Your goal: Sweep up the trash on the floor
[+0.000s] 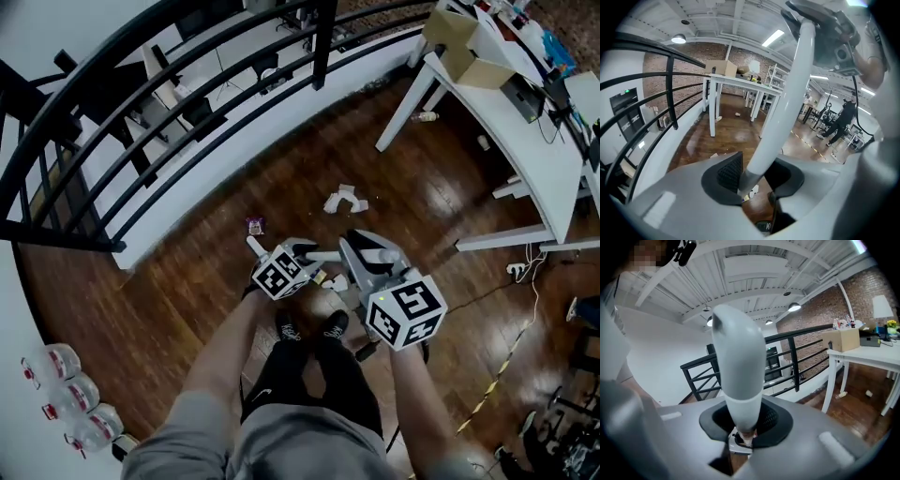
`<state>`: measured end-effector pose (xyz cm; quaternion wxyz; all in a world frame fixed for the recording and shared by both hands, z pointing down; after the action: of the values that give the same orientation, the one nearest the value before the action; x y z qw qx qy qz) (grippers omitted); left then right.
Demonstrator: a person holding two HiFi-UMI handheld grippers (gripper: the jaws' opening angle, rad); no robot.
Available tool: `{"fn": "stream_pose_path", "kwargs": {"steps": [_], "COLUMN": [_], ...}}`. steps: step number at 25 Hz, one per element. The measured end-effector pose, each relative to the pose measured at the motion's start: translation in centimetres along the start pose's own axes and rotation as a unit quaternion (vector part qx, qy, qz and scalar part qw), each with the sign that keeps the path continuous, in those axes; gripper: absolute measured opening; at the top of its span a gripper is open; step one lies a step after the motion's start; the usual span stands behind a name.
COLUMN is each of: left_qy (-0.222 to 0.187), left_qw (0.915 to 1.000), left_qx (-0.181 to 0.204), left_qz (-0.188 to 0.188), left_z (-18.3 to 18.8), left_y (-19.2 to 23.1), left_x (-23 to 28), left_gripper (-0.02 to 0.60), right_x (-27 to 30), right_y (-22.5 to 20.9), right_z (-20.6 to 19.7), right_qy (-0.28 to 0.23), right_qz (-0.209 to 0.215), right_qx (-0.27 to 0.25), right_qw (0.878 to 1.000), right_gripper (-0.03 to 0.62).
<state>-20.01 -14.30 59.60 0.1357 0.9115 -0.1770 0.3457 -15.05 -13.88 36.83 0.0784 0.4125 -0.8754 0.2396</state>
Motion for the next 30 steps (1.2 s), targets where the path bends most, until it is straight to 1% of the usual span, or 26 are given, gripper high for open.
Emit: {"fn": "stream_pose_path", "kwargs": {"steps": [5,9,12,16,18,21,26,30], "left_qy": [0.016,0.03,0.047,0.06,0.062,0.058,0.06,0.053], "left_qw": [0.9991,0.9972,0.995,0.9904,0.9875,0.9826,0.9672,0.958], "left_qx": [0.038,0.066,0.078,0.089,0.095,0.111,0.145,0.162], "left_qz": [-0.004,-0.016,-0.043,-0.086,-0.109,-0.137,-0.2,-0.23], "left_z": [-1.6,-2.9,-4.3,-5.5,-6.1,-5.5,-4.8,-3.3], "left_y": [3.0,5.8,7.7,9.5,9.3,8.2,4.1,-0.1], "left_x": [-0.5,0.3,0.6,2.2,2.9,4.7,7.2,9.3], "left_gripper": [0.123,0.124,0.125,0.124,0.126,0.129,0.132,0.132], "right_x": [2.2,4.5,6.8,9.3,9.6,8.2,4.0,-0.5], "right_y": [-0.4,-0.6,-1.2,-2.6,-2.8,-3.9,-5.2,-6.4], "right_z": [-0.9,-2.2,-2.9,-3.6,-4.3,-5.1,-6.8,-7.8], "right_qy": [-0.014,-0.016,-0.017,-0.019,-0.018,-0.014,-0.009,-0.015], "right_qz": [-0.006,-0.018,-0.043,-0.092,-0.114,-0.156,-0.22,-0.261], "right_qx": [0.024,0.041,0.058,0.082,0.091,0.1,0.119,0.132], "right_qw": [1.0,0.999,0.997,0.992,0.989,0.983,0.968,0.956], "right_gripper": [0.057,0.057,0.057,0.055,0.055,0.055,0.055,0.055]}}
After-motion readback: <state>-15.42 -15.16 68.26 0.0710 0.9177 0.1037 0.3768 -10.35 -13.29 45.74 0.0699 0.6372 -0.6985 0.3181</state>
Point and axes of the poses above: the fingertips, and each gripper's own axes: x forward along the fingers, y to its left, z out of its top, the point moved 3 cm from there along -x, backward along the fingers, and after that the axes turned 11 degrees about z, right-handed, at the moved point
